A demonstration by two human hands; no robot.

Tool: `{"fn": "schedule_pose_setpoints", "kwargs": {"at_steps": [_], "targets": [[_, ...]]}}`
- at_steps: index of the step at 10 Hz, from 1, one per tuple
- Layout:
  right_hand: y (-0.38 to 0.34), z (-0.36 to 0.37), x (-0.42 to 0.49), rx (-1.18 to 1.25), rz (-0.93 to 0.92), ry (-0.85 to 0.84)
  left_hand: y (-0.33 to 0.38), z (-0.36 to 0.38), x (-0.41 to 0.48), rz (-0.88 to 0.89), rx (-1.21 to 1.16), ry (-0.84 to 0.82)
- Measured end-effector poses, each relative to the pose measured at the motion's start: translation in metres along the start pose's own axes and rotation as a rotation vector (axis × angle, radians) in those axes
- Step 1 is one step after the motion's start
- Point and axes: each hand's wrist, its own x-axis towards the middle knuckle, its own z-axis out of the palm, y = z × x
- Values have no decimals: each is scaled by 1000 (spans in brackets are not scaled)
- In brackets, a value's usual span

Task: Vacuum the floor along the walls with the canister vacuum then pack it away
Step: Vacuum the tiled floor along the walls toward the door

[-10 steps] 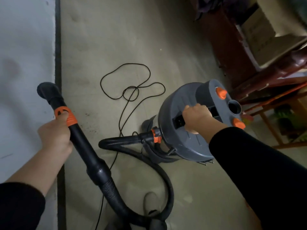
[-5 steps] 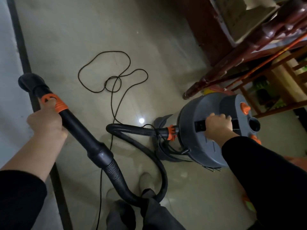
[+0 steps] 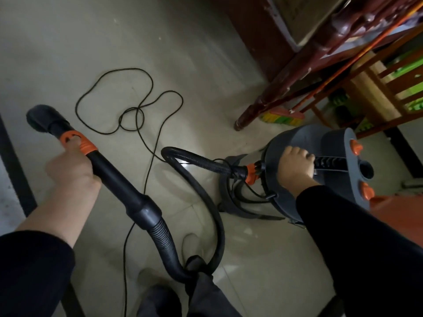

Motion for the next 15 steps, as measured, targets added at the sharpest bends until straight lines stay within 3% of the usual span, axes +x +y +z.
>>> {"fn": "schedule_pose_setpoints", "kwargs": {"at_steps": [1, 2, 3, 4, 5, 7, 8, 10, 12, 15], "targets": [[-34, -20, -8, 99, -125, 51, -6, -25, 1, 632, 1016, -86], [-83, -43, -27, 504, -324, 39, -9, -51, 6, 381, 1279, -138], [-137, -61, -64, 1102, -524, -373, -20, -55, 3, 486, 1289, -52], [-175, -62, -94, 1260, -680, -711, -22, -60, 6, 466, 1290, -69], [-199, -51, -106, 1091, -856, -655, -19, -57, 18, 467, 1249, -30], [-237, -29, -65, 734, -1044, -200, -3, -69, 83, 274, 988, -65], [-253, -15, -38, 552, -1065, -150, 5, -92, 119, 207, 981, -24], [-305, 36, -8, 425, -1020, -235, 12, -134, 208, 93, 985, 47], [-362, 121, 4, 475, -918, -292, 23, -170, 295, 4, 1057, 90], [-409, 179, 32, 553, -953, -218, 23, -189, 355, 44, 1082, 11]]}}
